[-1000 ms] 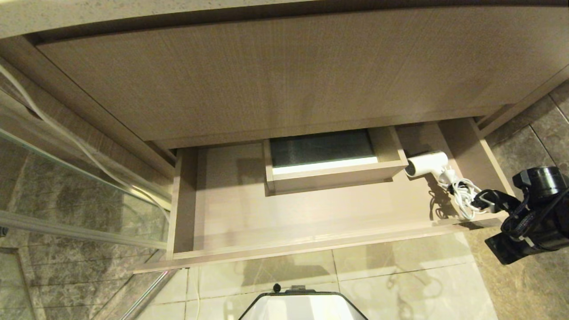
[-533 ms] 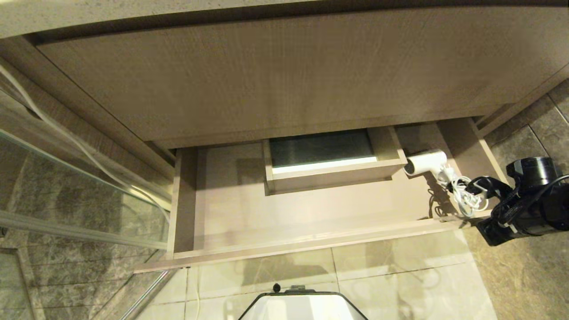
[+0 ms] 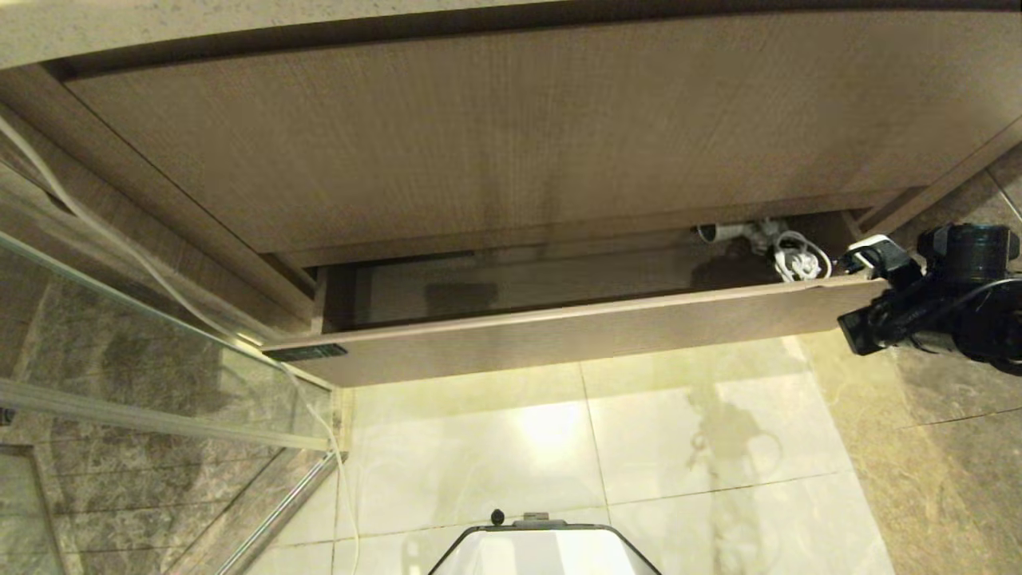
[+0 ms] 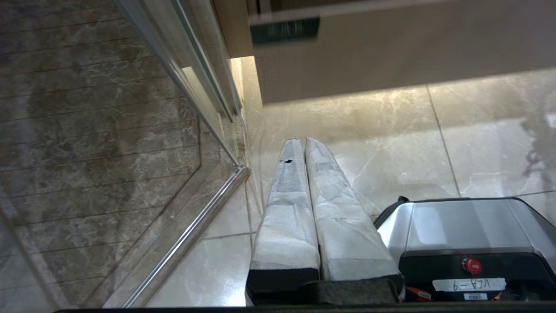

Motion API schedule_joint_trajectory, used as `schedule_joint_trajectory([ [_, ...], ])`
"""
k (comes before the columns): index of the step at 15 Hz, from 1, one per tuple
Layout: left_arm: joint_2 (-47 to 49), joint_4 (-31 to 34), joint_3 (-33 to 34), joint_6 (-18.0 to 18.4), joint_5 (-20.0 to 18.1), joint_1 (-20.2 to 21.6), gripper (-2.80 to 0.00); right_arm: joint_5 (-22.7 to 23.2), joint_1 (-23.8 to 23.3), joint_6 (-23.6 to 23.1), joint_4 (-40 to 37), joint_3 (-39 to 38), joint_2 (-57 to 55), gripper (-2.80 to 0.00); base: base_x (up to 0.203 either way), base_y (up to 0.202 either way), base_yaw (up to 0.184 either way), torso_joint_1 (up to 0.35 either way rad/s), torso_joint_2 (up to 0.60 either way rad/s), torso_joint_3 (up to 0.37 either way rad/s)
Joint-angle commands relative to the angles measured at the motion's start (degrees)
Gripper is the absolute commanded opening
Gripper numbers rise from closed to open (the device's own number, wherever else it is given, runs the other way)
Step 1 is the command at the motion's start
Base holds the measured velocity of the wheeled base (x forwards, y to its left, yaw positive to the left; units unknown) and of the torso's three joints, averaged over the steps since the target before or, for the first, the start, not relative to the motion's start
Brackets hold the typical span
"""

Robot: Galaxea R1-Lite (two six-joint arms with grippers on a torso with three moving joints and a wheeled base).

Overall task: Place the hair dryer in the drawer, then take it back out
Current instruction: Close the drawer, then pull open the drawer

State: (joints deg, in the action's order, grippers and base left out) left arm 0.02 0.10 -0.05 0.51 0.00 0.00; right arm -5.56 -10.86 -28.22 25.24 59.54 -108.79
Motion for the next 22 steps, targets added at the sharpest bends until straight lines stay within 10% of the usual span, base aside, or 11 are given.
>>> schedule_joint_trajectory([
  [1, -0.02, -0.01, -0.04, 0.02, 0.00, 0.00, -2.80, -0.03, 0.14, -0.09, 1.26, 0.83, -0.33, -2.80, 0.000, 0.000, 0.000, 0.000, 0.00, 0.000],
  [13, -0.02, -0.01, 0.05, 0.02, 0.00, 0.00, -2.80, -0.32, 0.08, -1.44, -13.26, -1.28, 9.97, -2.80, 0.000, 0.000, 0.000, 0.000, 0.00, 0.000],
  [16, -0.02, 0.01, 0.03, 0.02, 0.00, 0.00, -2.80, 0.97, 0.22, -12.27, -17.27, -2.08, 18.05, -2.80, 0.000, 0.000, 0.000, 0.000, 0.00, 0.000],
  [22, -0.02, -0.01, 0.02, 0.02, 0.00, 0.00, -2.80, 32.66, 4.13, -36.71, -28.37, -4.55, 32.52, -2.80, 0.000, 0.000, 0.000, 0.000, 0.00, 0.000],
])
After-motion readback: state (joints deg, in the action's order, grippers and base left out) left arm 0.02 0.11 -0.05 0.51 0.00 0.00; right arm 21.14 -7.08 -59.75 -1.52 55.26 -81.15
